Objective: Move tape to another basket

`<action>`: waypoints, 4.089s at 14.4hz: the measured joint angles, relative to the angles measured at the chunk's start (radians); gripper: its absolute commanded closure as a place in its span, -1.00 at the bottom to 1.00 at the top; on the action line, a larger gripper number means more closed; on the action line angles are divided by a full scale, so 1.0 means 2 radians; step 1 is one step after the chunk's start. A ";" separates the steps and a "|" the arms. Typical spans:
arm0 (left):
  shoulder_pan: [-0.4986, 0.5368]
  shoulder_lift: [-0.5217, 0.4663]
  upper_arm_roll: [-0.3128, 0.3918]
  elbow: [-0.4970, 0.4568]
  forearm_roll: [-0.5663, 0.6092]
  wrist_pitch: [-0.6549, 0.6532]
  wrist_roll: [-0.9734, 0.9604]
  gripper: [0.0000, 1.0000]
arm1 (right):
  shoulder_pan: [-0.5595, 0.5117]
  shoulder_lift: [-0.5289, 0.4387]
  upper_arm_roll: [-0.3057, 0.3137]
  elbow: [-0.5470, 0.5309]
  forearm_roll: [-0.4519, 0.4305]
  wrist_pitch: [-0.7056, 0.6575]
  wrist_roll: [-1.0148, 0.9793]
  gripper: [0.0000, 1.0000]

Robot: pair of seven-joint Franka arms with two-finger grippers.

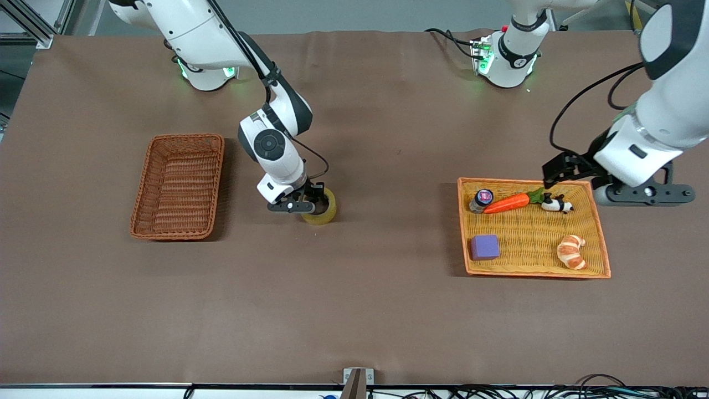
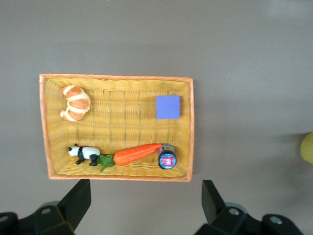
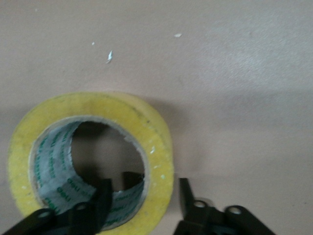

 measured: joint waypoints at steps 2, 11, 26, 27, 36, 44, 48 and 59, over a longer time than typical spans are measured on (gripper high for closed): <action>0.005 -0.010 0.008 -0.014 0.000 0.000 0.013 -1.00 | 0.012 0.000 -0.005 0.000 -0.004 0.000 0.021 0.99; 0.051 -0.048 -0.041 -0.050 0.013 0.000 0.026 -1.00 | -0.028 -0.072 -0.047 0.020 -0.016 -0.161 -0.007 0.99; 0.050 -0.080 -0.022 -0.086 0.013 0.028 0.025 -1.00 | -0.300 -0.229 -0.045 -0.136 -0.058 -0.218 -0.354 0.97; 0.048 -0.080 -0.021 -0.086 0.013 0.029 0.025 -1.00 | -0.301 -0.229 -0.046 -0.147 -0.058 -0.203 -0.355 0.96; 0.038 -0.081 -0.007 -0.089 0.013 0.024 0.025 -1.00 | -0.333 -0.183 -0.046 -0.202 -0.059 -0.104 -0.371 0.77; 0.036 -0.081 -0.005 -0.091 0.013 0.022 0.026 -1.00 | -0.333 -0.178 -0.045 -0.149 -0.059 -0.126 -0.371 -1.00; 0.038 -0.081 -0.004 -0.094 0.013 0.022 0.026 -1.00 | -0.333 -0.194 -0.041 -0.032 -0.059 -0.228 -0.371 -1.00; 0.034 -0.081 -0.025 -0.094 0.013 0.017 0.024 -1.00 | -0.315 -0.212 -0.035 0.255 -0.063 -0.533 -0.373 -1.00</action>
